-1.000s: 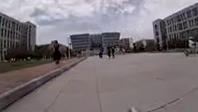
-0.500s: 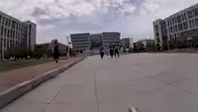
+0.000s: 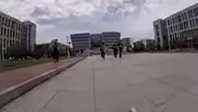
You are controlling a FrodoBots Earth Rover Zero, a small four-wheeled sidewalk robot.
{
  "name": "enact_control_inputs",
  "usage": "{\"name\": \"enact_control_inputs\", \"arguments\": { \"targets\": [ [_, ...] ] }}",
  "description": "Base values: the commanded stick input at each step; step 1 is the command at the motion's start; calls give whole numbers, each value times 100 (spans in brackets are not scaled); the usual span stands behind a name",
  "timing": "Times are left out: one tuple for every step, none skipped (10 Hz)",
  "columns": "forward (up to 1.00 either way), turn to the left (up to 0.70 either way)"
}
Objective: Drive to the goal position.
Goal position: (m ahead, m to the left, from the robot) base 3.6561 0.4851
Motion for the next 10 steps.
{"name": "enact_control_inputs", "arguments": {
  "targets": [
    [70, 0],
    [70, 0],
    [70, 0],
    [70, 0],
    [70, 0],
    [70, 0],
    [70, 0],
    [70, 0],
    [70, 0],
    [70, 0]
  ]
}}
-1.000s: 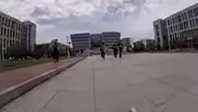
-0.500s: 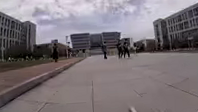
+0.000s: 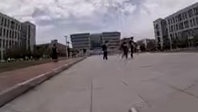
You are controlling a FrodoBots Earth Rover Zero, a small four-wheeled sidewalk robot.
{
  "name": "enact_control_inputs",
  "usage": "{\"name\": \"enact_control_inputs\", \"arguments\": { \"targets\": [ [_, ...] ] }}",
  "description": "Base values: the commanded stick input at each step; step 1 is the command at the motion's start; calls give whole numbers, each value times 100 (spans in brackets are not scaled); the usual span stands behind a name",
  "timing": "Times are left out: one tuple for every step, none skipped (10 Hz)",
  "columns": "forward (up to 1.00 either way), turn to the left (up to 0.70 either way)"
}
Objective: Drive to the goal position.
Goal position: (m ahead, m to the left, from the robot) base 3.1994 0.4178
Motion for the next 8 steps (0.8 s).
{"name": "enact_control_inputs", "arguments": {
  "targets": [
    [70, 0],
    [70, 0],
    [70, 0],
    [70, 0],
    [70, 0],
    [70, 0],
    [70, 0],
    [70, 0]
  ]
}}
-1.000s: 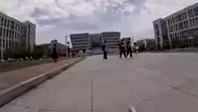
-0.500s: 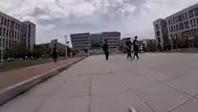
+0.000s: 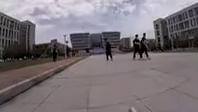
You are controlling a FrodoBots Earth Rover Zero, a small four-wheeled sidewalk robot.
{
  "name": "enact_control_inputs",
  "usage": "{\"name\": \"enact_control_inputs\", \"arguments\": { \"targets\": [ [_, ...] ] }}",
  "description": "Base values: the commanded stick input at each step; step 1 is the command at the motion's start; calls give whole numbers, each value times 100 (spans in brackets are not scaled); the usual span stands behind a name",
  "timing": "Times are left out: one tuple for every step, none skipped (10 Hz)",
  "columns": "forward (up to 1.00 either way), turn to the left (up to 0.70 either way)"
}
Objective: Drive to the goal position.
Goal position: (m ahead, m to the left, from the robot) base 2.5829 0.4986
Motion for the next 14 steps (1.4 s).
{"name": "enact_control_inputs", "arguments": {
  "targets": [
    [70, 0],
    [70, 0],
    [70, 0],
    [70, 0],
    [70, 0],
    [70, 0],
    [70, 0],
    [70, 0],
    [70, 0],
    [70, 0],
    [70, 0],
    [70, 0],
    [70, 0],
    [70, 0]
  ]
}}
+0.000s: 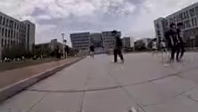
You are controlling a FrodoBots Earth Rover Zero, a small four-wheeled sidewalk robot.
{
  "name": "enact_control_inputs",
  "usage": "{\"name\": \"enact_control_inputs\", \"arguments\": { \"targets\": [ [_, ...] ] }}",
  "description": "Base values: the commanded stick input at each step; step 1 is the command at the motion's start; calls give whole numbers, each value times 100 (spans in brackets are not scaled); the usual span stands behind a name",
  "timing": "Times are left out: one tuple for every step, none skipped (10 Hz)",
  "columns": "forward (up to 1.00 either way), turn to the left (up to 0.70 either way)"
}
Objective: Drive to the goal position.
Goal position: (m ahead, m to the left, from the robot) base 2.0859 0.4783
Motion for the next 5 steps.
{"name": "enact_control_inputs", "arguments": {
  "targets": [
    [70, 0],
    [70, 0],
    [70, 0],
    [70, 0],
    [70, 0]
  ]
}}
